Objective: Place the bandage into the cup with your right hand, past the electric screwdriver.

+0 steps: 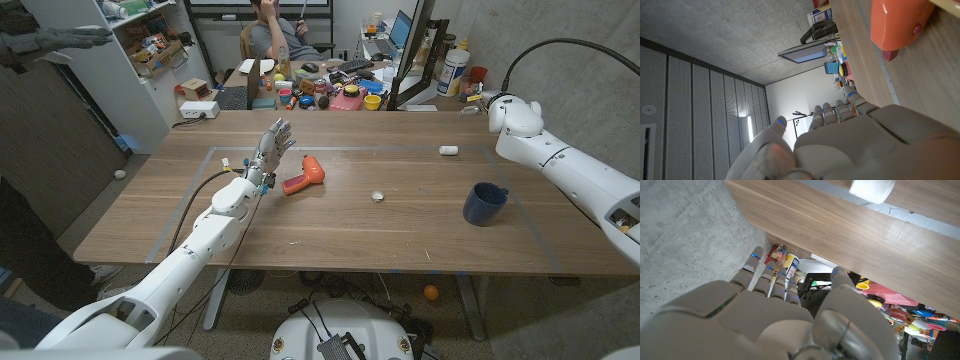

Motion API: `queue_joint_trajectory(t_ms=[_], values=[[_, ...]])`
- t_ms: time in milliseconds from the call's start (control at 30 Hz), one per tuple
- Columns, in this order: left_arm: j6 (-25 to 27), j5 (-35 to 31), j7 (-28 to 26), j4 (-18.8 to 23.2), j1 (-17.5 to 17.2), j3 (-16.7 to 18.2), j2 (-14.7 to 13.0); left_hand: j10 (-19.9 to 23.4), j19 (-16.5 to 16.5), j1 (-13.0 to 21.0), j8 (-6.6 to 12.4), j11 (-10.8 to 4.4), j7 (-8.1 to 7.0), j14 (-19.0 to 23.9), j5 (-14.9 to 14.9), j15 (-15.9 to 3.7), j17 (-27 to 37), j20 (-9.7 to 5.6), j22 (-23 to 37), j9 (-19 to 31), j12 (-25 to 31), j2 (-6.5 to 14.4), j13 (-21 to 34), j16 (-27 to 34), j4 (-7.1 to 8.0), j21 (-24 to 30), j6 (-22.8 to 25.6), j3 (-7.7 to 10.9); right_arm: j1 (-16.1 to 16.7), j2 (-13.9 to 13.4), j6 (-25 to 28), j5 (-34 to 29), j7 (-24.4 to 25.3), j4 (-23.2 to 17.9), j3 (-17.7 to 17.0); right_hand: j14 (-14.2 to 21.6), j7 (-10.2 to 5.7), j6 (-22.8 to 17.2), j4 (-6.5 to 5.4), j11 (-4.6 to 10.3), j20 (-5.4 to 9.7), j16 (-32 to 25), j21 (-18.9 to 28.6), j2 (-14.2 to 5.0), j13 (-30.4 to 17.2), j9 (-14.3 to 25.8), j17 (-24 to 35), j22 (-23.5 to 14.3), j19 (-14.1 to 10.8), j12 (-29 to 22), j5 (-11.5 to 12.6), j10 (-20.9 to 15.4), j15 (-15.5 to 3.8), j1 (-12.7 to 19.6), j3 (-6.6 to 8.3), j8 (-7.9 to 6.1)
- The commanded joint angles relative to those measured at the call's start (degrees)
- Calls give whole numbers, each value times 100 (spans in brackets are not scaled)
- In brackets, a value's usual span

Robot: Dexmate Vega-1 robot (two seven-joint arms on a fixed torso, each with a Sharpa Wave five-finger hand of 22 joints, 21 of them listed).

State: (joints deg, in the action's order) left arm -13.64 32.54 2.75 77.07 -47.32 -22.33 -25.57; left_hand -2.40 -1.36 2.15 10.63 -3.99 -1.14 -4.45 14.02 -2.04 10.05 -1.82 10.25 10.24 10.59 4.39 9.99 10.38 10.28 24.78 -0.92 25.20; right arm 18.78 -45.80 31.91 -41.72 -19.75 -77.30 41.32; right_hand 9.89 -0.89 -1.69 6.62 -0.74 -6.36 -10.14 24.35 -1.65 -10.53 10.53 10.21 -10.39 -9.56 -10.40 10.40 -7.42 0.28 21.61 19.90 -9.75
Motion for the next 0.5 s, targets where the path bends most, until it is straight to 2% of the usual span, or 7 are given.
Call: queue_joint_trajectory(t_ms=[33,233,333,400,500], values=[[22,13,34,7,-29,29,-14,21,20,-28,20,1,10,-38,26,-40,28,-284,27,18,34,488,28,28,7,-14,38,27,-100,13,-196,36,-340,147,118,-91,14,113,76,-15,-26,-2,-44,113,-29,31,4,-9,-56,3,47,169,42,71,-12,-29],[-1,26,42,38,-81,44,-26,21,22,-29,21,-1,10,-35,27,-43,28,-277,27,18,34,490,28,28,8,-20,40,26,-136,-68,-350,-68,-658,63,225,-91,19,121,94,39,-8,-19,-68,238,-31,32,7,-7,-74,-24,62,212,-12,36,-87,-60],[-18,36,54,27,-99,42,-17,22,21,-30,22,0,12,-35,27,-40,28,-279,28,19,34,490,28,28,8,-22,41,26,-165,-98,-403,-168,-847,32,287,63,0,28,128,85,81,-77,-45,315,-33,34,2,-5,-264,-123,108,50,-132,69,-135,-124],[-24,43,59,12,-109,39,-7,22,21,-30,22,-4,11,-39,27,-43,28,-278,28,19,35,490,28,26,8,-23,43,26,-178,-132,-470,-239,-969,-1,325,155,3,-75,154,94,153,-95,-25,290,-33,35,-4,-4,-397,-176,136,-70,-195,149,-121,-168],[-42,51,76,-28,-111,32,14,21,20,-31,21,2,15,-41,27,-38,28,-271,28,19,34,490,28,25,8,-26,40,26,-179,-180,-567,-362,-1133,-60,369,275,0,-128,175,99,166,-120,-11,290,-32,36,-8,-4,-501,-212,155,-164,-242,210,-119,-185]])
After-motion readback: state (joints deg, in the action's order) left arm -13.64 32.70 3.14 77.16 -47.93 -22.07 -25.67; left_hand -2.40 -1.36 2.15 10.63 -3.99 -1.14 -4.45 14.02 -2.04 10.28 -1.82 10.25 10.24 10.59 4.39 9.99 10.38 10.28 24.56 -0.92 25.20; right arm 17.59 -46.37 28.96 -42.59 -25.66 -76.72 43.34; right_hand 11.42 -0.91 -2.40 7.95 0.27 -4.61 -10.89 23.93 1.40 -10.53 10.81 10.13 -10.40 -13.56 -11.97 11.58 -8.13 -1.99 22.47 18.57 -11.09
